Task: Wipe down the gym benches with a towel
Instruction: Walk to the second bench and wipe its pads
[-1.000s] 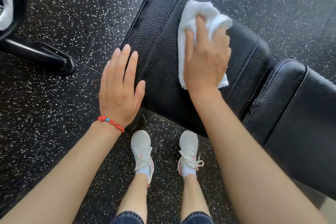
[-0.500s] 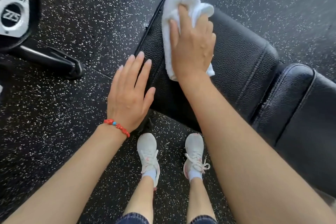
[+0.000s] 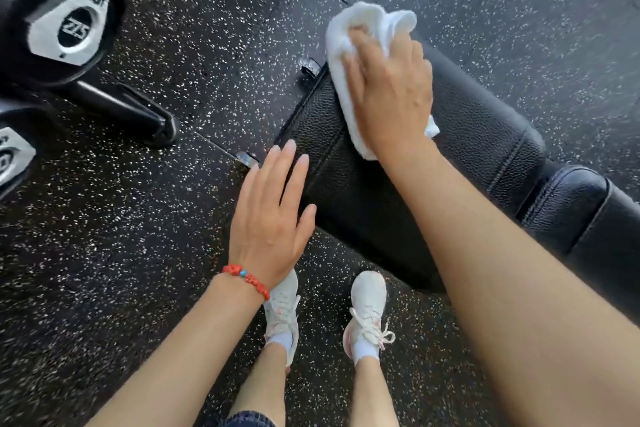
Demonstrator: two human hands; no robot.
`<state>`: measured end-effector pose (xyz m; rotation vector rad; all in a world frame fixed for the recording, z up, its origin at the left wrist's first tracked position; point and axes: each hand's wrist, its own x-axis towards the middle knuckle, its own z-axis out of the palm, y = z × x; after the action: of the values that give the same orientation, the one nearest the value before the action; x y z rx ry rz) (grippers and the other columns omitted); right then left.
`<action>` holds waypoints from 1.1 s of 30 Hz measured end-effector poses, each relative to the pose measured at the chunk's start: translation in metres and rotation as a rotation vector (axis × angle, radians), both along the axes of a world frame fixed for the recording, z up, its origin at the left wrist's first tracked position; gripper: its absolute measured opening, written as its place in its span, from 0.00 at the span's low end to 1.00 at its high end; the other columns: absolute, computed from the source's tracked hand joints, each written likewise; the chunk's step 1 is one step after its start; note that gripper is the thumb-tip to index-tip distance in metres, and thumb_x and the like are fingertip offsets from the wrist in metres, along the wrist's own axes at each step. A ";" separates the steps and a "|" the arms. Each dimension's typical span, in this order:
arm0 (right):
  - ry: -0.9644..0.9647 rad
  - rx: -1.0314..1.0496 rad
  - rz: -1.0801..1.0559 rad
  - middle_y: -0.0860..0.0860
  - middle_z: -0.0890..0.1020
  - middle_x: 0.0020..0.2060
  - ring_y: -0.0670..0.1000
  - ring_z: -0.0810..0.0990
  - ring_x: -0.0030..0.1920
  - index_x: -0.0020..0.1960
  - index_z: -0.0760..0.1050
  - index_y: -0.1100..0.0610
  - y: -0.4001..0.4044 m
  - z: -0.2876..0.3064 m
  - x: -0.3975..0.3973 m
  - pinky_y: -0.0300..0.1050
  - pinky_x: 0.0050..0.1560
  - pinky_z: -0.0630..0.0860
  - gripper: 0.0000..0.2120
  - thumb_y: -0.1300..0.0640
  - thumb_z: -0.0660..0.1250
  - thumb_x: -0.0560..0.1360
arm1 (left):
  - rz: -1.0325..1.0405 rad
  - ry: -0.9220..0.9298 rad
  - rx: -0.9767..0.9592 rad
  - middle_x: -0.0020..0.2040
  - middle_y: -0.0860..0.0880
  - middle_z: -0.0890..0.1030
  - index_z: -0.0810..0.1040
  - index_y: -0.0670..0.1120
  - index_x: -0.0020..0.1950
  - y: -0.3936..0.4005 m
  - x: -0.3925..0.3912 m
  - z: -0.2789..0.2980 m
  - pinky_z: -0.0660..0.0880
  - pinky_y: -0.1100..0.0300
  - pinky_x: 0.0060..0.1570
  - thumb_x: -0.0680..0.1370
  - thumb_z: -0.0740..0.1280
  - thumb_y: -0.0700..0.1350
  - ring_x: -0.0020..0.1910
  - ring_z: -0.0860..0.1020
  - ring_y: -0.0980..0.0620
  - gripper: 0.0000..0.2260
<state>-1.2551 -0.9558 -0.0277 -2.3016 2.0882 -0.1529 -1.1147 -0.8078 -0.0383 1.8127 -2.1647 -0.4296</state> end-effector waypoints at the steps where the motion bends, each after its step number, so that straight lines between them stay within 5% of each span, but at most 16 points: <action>1: -0.031 0.008 0.023 0.61 0.76 0.48 0.58 0.73 0.45 0.64 0.72 0.53 0.004 0.000 0.002 0.48 0.40 0.62 0.19 0.48 0.51 0.80 | 0.009 0.004 0.003 0.71 0.38 0.65 0.66 0.36 0.70 0.000 -0.001 0.000 0.57 0.48 0.70 0.79 0.56 0.45 0.71 0.61 0.42 0.22; 5: -0.101 -0.027 0.262 0.60 0.76 0.35 0.57 0.74 0.35 0.56 0.79 0.57 0.044 0.005 0.008 0.48 0.34 0.67 0.12 0.54 0.64 0.76 | 0.015 0.009 -0.001 0.70 0.37 0.66 0.67 0.36 0.69 0.001 -0.001 0.000 0.58 0.47 0.69 0.79 0.56 0.45 0.71 0.62 0.41 0.21; 13: -0.058 -0.039 0.312 0.58 0.77 0.37 0.57 0.74 0.37 0.57 0.78 0.54 0.033 0.007 0.000 0.48 0.36 0.67 0.15 0.48 0.59 0.78 | 0.040 -0.001 0.001 0.70 0.37 0.66 0.67 0.36 0.69 0.001 -0.005 0.001 0.59 0.46 0.69 0.79 0.56 0.46 0.71 0.63 0.40 0.21; 16: 0.015 0.064 0.135 0.60 0.75 0.48 0.57 0.72 0.46 0.68 0.67 0.52 0.011 0.007 -0.008 0.48 0.42 0.62 0.22 0.48 0.46 0.80 | 0.065 -0.007 -0.002 0.70 0.36 0.66 0.68 0.35 0.68 0.001 -0.011 0.004 0.59 0.46 0.69 0.79 0.56 0.46 0.70 0.63 0.39 0.21; 21: 0.019 0.136 -0.108 0.59 0.72 0.56 0.57 0.70 0.53 0.72 0.59 0.47 -0.009 0.002 -0.027 0.49 0.49 0.63 0.21 0.44 0.46 0.81 | 0.069 -0.037 0.024 0.70 0.36 0.66 0.68 0.36 0.69 -0.001 -0.021 0.011 0.57 0.44 0.69 0.78 0.56 0.46 0.71 0.62 0.38 0.22; 26: 0.004 0.165 -0.345 0.62 0.75 0.52 0.59 0.72 0.50 0.70 0.65 0.50 0.039 -0.002 -0.076 0.51 0.47 0.65 0.20 0.45 0.49 0.81 | -0.019 -0.041 0.007 0.71 0.38 0.65 0.66 0.38 0.70 -0.012 -0.036 0.014 0.56 0.44 0.70 0.78 0.56 0.46 0.71 0.61 0.40 0.22; 30: 0.160 -0.029 -0.392 0.59 0.77 0.31 0.55 0.76 0.30 0.53 0.81 0.55 0.086 0.001 -0.104 0.42 0.29 0.69 0.14 0.49 0.62 0.75 | -0.058 -0.088 0.043 0.72 0.37 0.64 0.66 0.38 0.71 -0.016 -0.051 0.012 0.57 0.40 0.68 0.78 0.56 0.47 0.71 0.61 0.38 0.23; 33: 0.165 -0.077 -0.411 0.57 0.75 0.28 0.54 0.74 0.27 0.50 0.81 0.55 0.113 0.001 -0.113 0.40 0.27 0.67 0.14 0.49 0.62 0.74 | -0.056 -0.112 0.087 0.72 0.36 0.63 0.65 0.38 0.71 -0.016 -0.055 0.012 0.56 0.38 0.68 0.77 0.56 0.47 0.71 0.61 0.37 0.24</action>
<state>-1.3685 -0.8433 -0.0268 -1.9490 2.6607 -0.0538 -1.1693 -0.8238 -0.0259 1.8676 -2.3102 -0.4509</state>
